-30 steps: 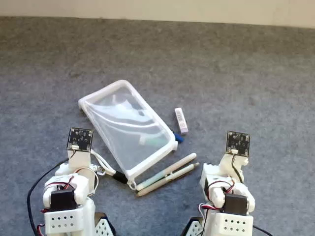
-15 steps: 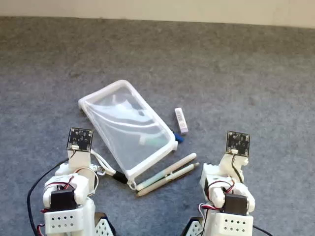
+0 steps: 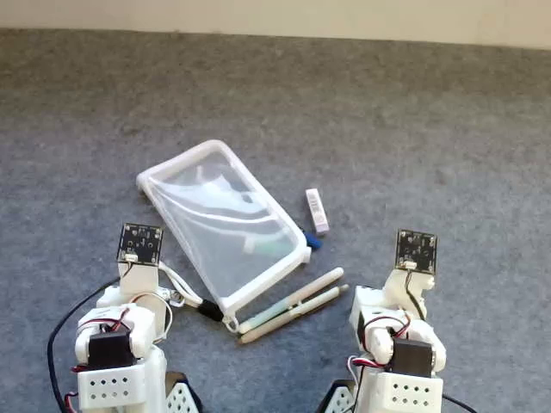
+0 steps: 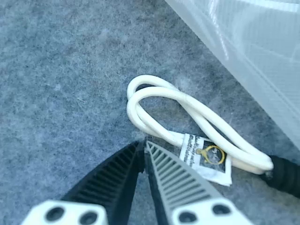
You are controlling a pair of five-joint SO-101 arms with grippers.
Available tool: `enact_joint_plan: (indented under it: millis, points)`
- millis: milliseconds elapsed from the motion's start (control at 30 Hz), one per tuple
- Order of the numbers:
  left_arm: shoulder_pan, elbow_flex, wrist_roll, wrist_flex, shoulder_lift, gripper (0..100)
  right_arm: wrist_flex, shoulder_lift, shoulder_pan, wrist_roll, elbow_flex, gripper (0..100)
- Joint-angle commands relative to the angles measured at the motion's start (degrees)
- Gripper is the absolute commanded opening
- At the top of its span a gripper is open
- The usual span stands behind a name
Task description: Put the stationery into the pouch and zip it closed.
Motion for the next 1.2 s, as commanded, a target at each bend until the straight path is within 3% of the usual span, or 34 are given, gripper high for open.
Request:
enact_joint_plan:
  millis: [0,400,667,833,1033,1100,1167]
  points:
    - [-0.5,1.2,0.4,0.3,0.1,1,-0.1,-0.7,0.6,0.5,6.3,0.4]
    - [-0.4,1.2,0.4,0.0,0.0,1,-0.1,-0.7,0.2,0.4,6.5,0.4]
    - [-0.8,0.9,0.2,-10.2,0.0,1,-0.1,-0.7,0.7,0.7,6.2,0.4]
    - [-1.1,-1.1,0.2,-12.1,0.0,1,-2.9,-0.7,4.4,0.7,0.7,0.4]
    - [-6.6,-5.8,0.2,-12.0,0.0,1,-8.6,-0.7,5.1,0.8,-5.7,0.4]
    - [-7.6,-5.9,0.0,-12.0,0.0,1,-10.5,-0.7,4.9,3.3,-6.5,0.4]
    - [-9.1,-5.9,-2.5,-12.0,0.0,1,-10.8,-0.7,4.9,10.9,-6.7,0.4]
